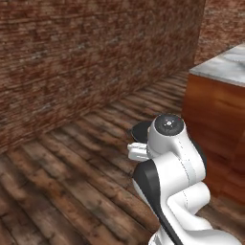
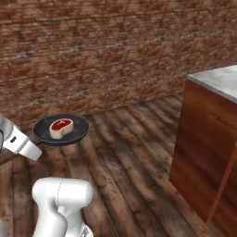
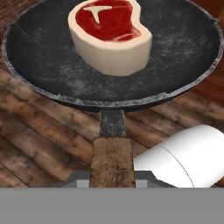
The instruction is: Pick up the pan with the steak in it and place it on the dining table. Then place the steak on the plate.
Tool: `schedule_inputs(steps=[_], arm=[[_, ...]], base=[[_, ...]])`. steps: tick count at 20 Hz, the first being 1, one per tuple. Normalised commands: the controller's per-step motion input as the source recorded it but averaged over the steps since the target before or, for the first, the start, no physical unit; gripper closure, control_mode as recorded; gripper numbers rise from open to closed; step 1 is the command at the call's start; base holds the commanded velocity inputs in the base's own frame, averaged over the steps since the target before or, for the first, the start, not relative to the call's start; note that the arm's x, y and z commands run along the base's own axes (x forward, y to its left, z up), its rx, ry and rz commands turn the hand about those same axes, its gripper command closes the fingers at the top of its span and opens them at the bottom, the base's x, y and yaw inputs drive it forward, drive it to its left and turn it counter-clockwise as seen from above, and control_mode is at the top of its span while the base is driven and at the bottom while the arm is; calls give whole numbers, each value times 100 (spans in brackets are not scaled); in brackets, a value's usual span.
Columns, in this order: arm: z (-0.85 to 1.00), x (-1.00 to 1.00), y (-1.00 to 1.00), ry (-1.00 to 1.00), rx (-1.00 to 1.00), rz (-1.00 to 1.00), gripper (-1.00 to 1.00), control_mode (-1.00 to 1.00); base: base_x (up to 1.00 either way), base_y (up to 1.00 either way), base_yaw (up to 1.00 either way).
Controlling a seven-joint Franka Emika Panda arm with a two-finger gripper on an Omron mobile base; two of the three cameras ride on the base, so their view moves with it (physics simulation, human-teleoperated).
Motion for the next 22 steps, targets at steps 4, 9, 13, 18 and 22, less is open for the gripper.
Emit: schedule_inputs(steps=[4, 9, 13, 18, 22], arm=[[0, 0, 0, 0, 0, 0, 100, 100], [0, 0, 0, 0, 0, 0, 100, 100], [0, 0, 0, 0, 0, 0, 100, 100], [0, 0, 0, 0, 0, 0, 100, 100], [0, 0, 0, 0, 0, 0, 100, 100]], base=[[0, 0, -50], [0, 0, -50], [0, 0, -50], [0, 0, -50], [0, 1, -50]])
